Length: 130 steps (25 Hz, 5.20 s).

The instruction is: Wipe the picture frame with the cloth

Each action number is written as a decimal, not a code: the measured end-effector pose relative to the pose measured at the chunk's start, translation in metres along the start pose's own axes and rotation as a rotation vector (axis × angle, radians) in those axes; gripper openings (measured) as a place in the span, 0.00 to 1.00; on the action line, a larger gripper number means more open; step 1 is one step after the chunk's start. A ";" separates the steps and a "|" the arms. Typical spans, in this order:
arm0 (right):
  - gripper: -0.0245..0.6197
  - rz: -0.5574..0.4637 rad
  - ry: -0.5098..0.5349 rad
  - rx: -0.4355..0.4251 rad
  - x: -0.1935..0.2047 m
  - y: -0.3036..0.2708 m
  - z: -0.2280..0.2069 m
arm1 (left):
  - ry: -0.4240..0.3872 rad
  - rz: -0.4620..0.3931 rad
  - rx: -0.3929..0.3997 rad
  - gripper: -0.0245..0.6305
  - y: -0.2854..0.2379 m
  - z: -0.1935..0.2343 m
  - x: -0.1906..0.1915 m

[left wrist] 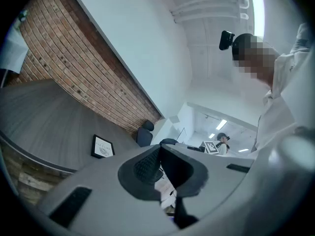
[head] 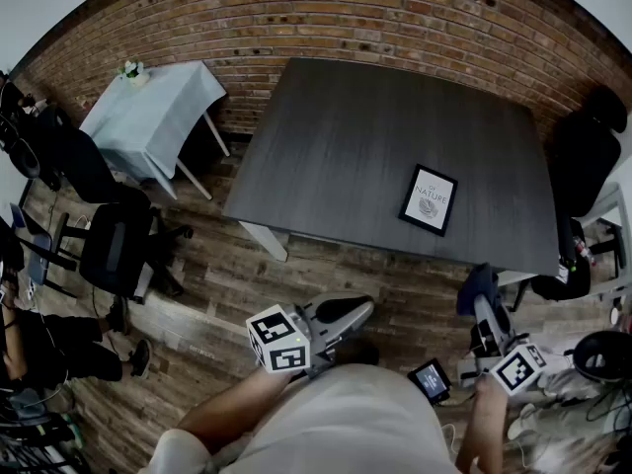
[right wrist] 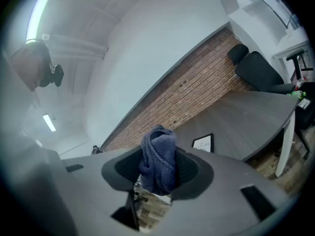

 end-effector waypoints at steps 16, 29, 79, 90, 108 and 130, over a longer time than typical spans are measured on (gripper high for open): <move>0.29 0.056 -0.024 -0.012 -0.013 0.024 -0.060 | -0.032 0.017 -0.103 0.16 -0.050 -0.023 0.033; 0.29 0.103 -0.101 -0.006 -0.017 0.006 -0.101 | -0.020 0.075 -0.200 0.20 -0.061 -0.012 0.049; 0.29 0.535 0.101 0.106 -0.054 -0.415 -0.232 | -0.409 0.666 -0.134 0.13 -0.262 0.294 0.065; 0.28 0.601 0.180 -0.002 -0.044 -0.491 -0.228 | -0.526 0.811 -0.113 0.05 -0.278 0.308 0.088; 0.25 0.626 0.397 -0.123 -0.007 -0.500 -0.219 | -0.528 0.821 -0.130 0.05 -0.281 0.306 0.089; 0.24 0.602 0.321 -0.009 -0.029 -0.458 -0.249 | -0.494 0.812 -0.184 0.05 -0.282 0.307 0.091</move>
Point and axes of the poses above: the fingertips, and each gripper's own axes: y backward along the fingers, z to its left, x out of its underside, the point moved 6 cm from there along y, backward along the fingers, and after that the axes turned 5 degrees about -y, right-handed, at the moved point
